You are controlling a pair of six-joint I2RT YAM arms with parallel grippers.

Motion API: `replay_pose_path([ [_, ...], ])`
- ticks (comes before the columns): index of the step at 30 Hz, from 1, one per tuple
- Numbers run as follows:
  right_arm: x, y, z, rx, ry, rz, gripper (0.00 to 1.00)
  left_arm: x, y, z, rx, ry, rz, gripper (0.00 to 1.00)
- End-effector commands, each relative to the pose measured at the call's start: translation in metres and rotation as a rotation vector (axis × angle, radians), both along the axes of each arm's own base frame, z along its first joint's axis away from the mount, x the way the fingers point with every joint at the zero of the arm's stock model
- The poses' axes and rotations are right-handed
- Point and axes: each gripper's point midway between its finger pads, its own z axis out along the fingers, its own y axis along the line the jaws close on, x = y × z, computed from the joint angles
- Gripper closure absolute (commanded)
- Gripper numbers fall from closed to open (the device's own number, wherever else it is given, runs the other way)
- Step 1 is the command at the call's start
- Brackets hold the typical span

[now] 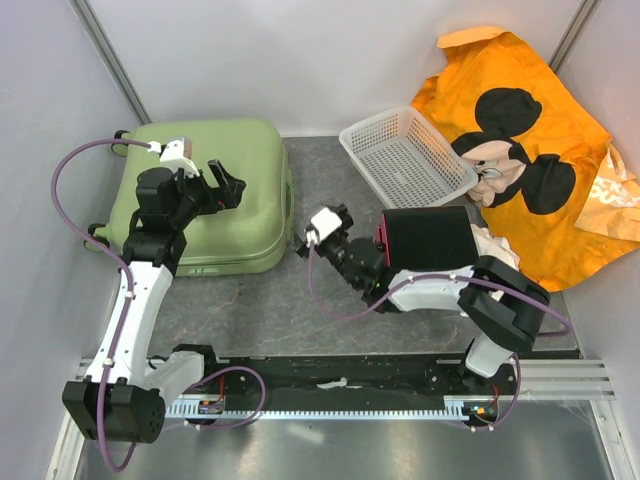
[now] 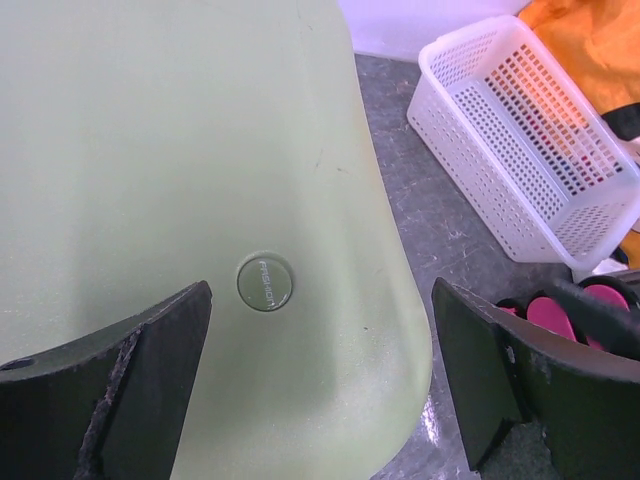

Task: Open, take out, and arrange the luggage

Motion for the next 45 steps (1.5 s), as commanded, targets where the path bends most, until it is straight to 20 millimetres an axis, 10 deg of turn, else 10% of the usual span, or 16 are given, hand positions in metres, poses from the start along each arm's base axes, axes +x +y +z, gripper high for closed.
replay_pose_path([
  [1, -0.015, -0.026, 0.029, 0.044, -0.225, -0.159, 0.02, -0.002, 0.006, 0.011, 0.001, -0.037, 0.031, 0.02],
  [11, -0.056, 0.007, -0.015, -0.18, -0.426, -0.253, 0.03, -0.003, 0.004, 0.013, -0.005, -0.042, 0.02, 0.02],
  [24, -0.076, 0.032, 0.02, -0.04, -0.39, -0.102, 0.15, -0.004, 0.001, 0.013, -0.015, -0.039, 0.005, 0.02],
  [45, -0.059, 0.052, -0.017, -0.289, -0.34, 0.027, 0.17, -0.008, -0.002, 0.017, -0.019, -0.051, -0.007, 0.02],
])
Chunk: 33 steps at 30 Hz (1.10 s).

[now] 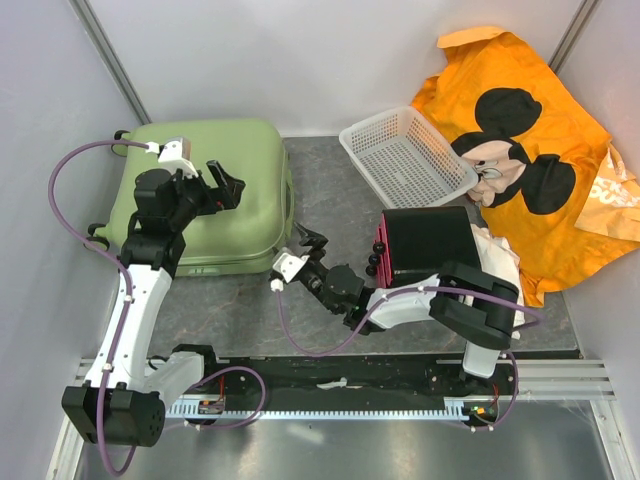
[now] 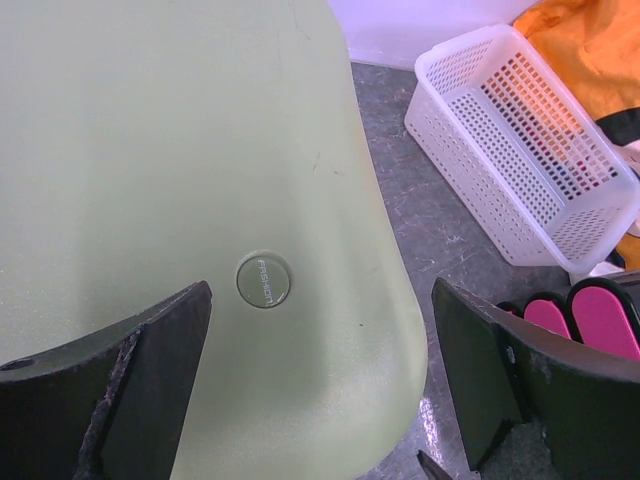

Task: Open, take out, and arrange the luggage

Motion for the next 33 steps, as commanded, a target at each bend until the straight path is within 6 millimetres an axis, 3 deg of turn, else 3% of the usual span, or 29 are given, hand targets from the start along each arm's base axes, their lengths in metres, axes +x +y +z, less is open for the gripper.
replay_pose_path([
  [1, 0.004, 0.003, -0.005, -0.052, -0.068, -0.029, 0.17, -0.003, -0.003, 0.01, -0.019, -0.028, -0.013, 0.02],
  [23, 0.014, 0.029, -0.028, -0.211, -0.178, -0.027, 0.18, -0.003, -0.004, 0.01, -0.019, -0.025, -0.018, 0.02],
  [29, 0.02, 0.03, -0.026, -0.227, -0.22, -0.062, 0.19, -0.003, -0.004, 0.01, -0.017, -0.026, -0.018, 0.02],
  [33, 0.022, 0.028, -0.014, -0.181, -0.264, -0.097, 0.2, -0.004, -0.005, 0.012, -0.017, -0.032, -0.021, 0.02],
])
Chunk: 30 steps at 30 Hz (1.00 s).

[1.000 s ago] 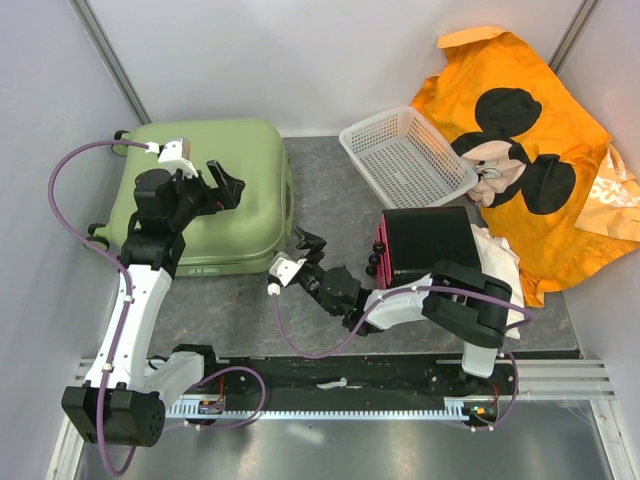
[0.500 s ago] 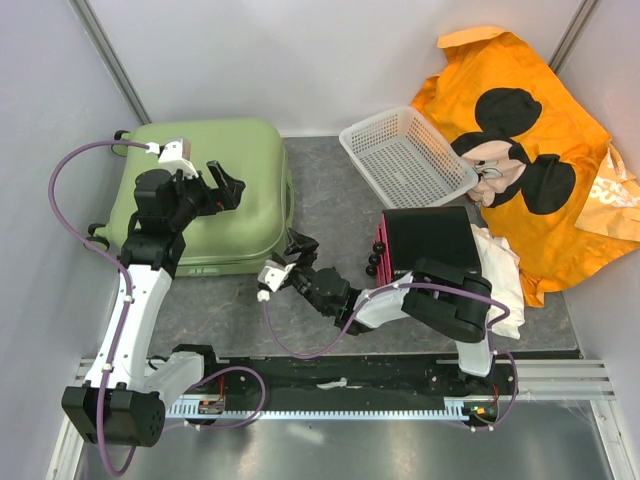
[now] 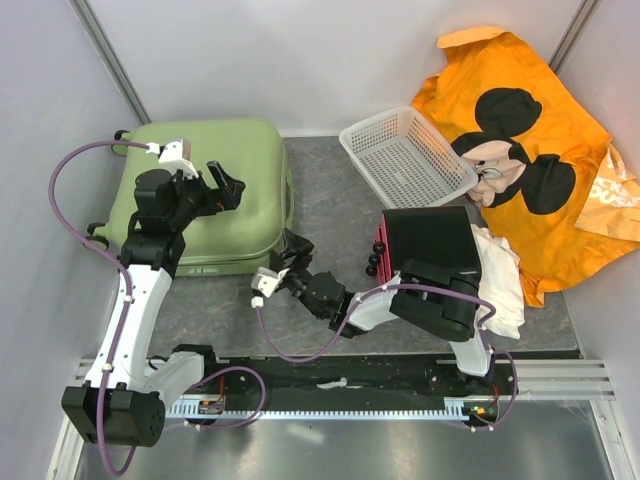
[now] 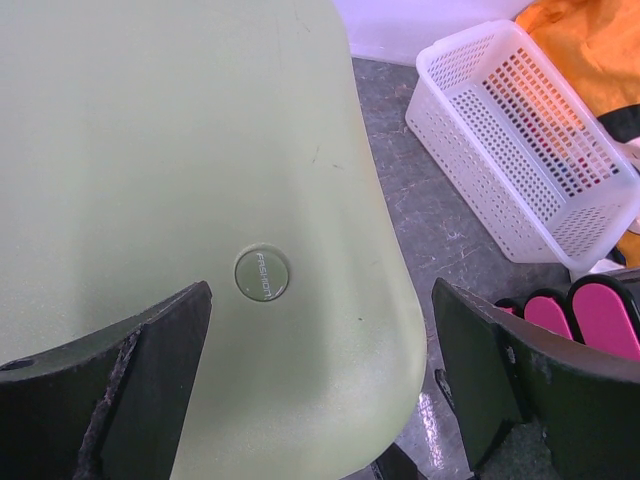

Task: Open, take out, and arrange the luggage

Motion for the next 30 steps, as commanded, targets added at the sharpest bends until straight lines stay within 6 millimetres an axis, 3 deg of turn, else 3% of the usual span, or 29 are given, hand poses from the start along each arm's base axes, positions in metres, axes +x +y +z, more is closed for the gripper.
replay_pose_path([
  [1, 0.008, 0.007, 0.036, 0.118, -0.088, -0.023, 0.2, -0.002, -0.004, 0.014, -0.017, -0.04, -0.018, 0.02],
  [5, 0.007, 0.009, 0.058, 0.189, -0.095, -0.042, 0.2, -0.006, -0.006, 0.024, -0.017, -0.073, -0.032, 0.02],
  [11, 0.005, 0.005, 0.089, 0.261, -0.113, -0.079, 0.21, -0.016, -0.006, 0.06, -0.017, -0.141, -0.03, 0.01],
  [18, 0.01, -0.001, 0.126, 0.336, -0.113, -0.132, 0.21, -0.05, -0.001, 0.107, -0.053, -0.219, 0.001, 0.01],
  [23, 0.017, 0.004, 0.154, 0.378, -0.125, -0.173, 0.21, -0.086, 0.001, 0.101, -0.067, -0.171, 0.01, 0.01],
  [30, 0.037, 0.002, 0.19, 0.458, -0.117, -0.221, 0.21, -0.115, -0.007, 0.068, -0.118, -0.061, -0.025, 0.01],
])
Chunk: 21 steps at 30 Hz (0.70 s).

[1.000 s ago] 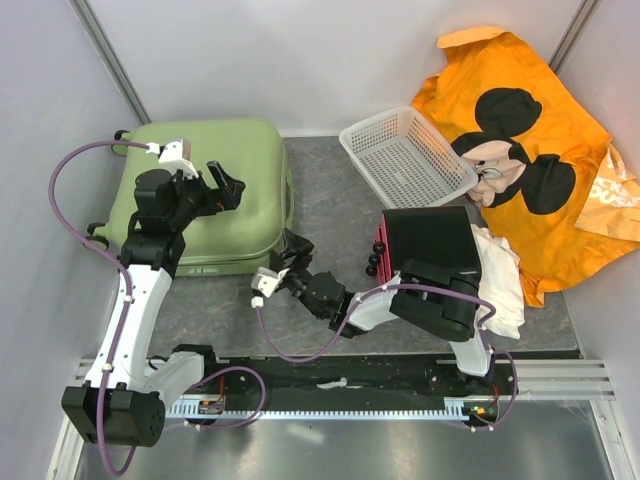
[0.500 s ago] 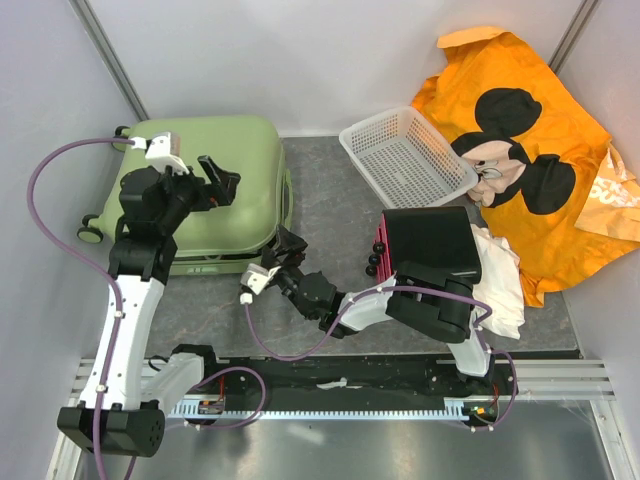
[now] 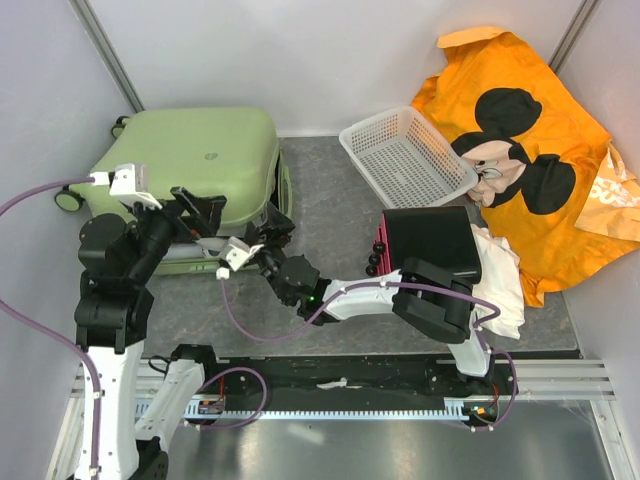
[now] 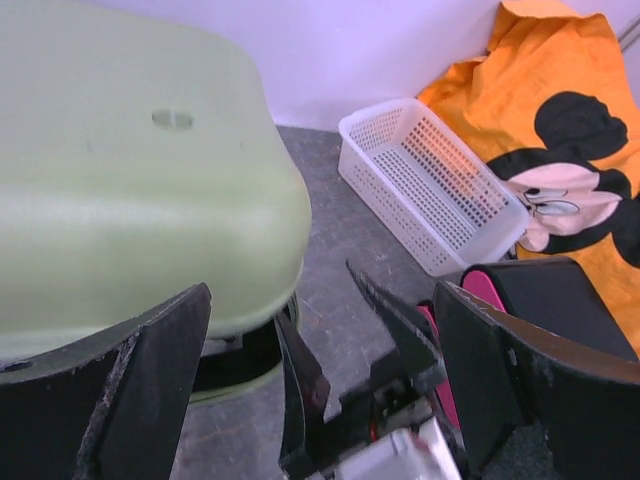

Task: Open, take out, and arrange the luggage

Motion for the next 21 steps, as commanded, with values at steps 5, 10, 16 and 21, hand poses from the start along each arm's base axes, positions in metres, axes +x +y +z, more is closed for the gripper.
replay_pose_path([
  [5, 0.039, -0.033, 0.113, 0.327, -0.074, -0.096, 0.21, -0.021, -0.002, -0.055, -0.048, 0.183, 0.006, 0.03],
  [10, 0.06, -0.041, 0.129, 0.358, -0.068, -0.129, 0.21, -0.026, -0.003, -0.069, -0.051, 0.215, 0.004, 0.07],
  [16, 0.075, -0.047, 0.147, 0.389, -0.05, -0.13, 0.2, -0.024, -0.001, -0.104, -0.058, 0.301, 0.023, 0.12],
  [21, 0.081, -0.05, 0.153, 0.388, -0.056, -0.135, 0.2, -0.036, 0.005, -0.078, -0.075, 0.181, 0.057, 0.07],
])
